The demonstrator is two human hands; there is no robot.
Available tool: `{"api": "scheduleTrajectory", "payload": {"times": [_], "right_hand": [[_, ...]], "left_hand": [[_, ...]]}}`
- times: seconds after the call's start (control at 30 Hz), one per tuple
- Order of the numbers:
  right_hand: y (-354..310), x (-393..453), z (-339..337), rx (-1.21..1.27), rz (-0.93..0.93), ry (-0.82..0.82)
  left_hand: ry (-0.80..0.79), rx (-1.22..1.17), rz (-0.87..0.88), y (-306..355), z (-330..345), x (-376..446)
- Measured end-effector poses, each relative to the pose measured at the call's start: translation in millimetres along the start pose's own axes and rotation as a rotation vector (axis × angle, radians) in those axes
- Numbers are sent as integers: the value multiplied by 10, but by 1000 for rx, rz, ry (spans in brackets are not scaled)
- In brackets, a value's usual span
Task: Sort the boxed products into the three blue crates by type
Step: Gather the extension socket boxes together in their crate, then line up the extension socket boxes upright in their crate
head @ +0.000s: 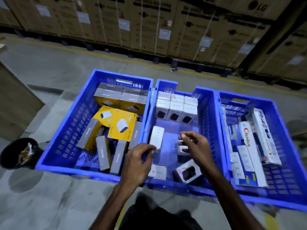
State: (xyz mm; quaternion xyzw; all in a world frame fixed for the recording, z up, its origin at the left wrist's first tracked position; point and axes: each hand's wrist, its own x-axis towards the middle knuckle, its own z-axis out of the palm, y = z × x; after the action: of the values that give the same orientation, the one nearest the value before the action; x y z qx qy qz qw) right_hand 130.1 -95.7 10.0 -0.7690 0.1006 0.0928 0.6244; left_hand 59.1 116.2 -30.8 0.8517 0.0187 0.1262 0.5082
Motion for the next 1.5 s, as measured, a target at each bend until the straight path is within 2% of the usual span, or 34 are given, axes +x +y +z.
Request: {"api": "scheduleTrajectory", "payload": {"times": [0.2, 0.37, 0.47, 0.73, 0.87, 0.97, 1.07, 1.33, 1.43, 1.5], "right_hand": [[410, -504, -969, 17, 11, 276], [659, -795, -1690, 8, 20, 419], [790, -838, -2072, -29, 12, 461], [1147, -774, -3025, -369, 20, 440], [1306, -597, -3317, -596, 152, 327], [1314, -440, -3373, -729, 266, 183], [1354, -252, -3399, -726, 367, 84], [1582, -37, -3504, -589, 491, -23], [1565, -18, -3483, -589, 517, -8], [1460, -66, -3438, -626, 456, 80]], "left_hand": [[-165, -60, 103, 377, 656, -64], [-320, -80, 173, 743, 1187, -153], [-361, -56, 194, 971, 1509, -202], [-420, -11, 74, 1499, 2335, -503], [-370, 13, 38, 1680, 2666, -659], [-369, 41, 21, 1769, 2785, -768], [-379, 80, 17, 1856, 2835, -832], [-397, 101, -25, 1967, 2966, -788], [-420, 87, -50, 1986, 3067, -724], [-429, 61, -70, 2006, 3124, -669]]}}
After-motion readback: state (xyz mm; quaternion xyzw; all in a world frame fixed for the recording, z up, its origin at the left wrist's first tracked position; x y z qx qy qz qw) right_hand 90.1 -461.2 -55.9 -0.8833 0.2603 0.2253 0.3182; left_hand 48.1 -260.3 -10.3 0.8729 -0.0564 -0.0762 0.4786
